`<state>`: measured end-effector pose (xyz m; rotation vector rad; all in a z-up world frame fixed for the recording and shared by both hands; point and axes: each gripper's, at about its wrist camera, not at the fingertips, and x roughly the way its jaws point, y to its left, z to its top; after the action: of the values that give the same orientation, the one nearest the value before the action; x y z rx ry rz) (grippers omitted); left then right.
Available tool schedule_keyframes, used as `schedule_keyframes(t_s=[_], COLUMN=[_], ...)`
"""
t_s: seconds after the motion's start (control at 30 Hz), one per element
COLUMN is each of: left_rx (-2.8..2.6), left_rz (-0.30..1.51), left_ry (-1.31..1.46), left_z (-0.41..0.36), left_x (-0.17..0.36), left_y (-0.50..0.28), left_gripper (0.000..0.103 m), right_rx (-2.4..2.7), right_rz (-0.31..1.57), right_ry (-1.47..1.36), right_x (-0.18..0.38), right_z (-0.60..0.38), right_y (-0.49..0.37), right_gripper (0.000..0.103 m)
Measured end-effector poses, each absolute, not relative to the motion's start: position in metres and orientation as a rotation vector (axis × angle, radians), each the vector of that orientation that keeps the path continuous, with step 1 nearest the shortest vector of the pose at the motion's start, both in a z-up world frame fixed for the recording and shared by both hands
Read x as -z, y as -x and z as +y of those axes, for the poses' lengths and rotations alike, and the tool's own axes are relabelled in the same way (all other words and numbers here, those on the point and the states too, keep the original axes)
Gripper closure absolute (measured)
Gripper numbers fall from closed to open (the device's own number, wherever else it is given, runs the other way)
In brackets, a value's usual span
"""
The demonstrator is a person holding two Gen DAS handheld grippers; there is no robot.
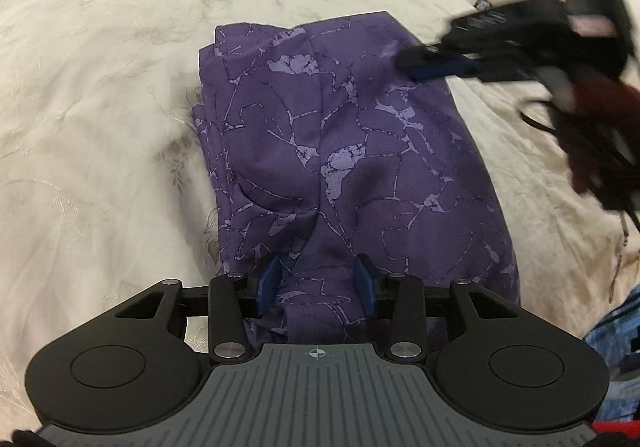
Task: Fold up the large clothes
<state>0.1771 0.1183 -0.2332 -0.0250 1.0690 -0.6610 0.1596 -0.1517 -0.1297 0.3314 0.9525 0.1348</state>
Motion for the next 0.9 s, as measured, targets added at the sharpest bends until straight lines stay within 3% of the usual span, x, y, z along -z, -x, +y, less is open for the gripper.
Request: schedule_keyframes(t_s=[0.23,0.57,0.8,0.9], left_rx=[0.616,0.578,0.559,0.547], left_rz=[1.112,1.139,1.158,1.166], left_ry=[0.05,0.047,0.006,-0.023], left_z=[0.125,0.124,0.115,0.109], left_x=[0.234,0.233,0.229,0.23], left_y=[-0.181,-0.185,-0.185,-0.185], left_gripper=[0.062,0.062,0.061,0.06], right_rx=[-0.121,-0.132,-0.132,-0.131], right_rz=[1.081,1.133,1.143,1.129], right_ry=[-0.247,-0.208,-0.202,-0.241], right_x=[0.168,0.19,0.188,0.183], right_z=[-0.133,-0.124,-0.12,-0.122], right_y=[-0.222,-0.237,-0.239,-0.236], right_gripper=[0.082,0.089,0.089,0.079])
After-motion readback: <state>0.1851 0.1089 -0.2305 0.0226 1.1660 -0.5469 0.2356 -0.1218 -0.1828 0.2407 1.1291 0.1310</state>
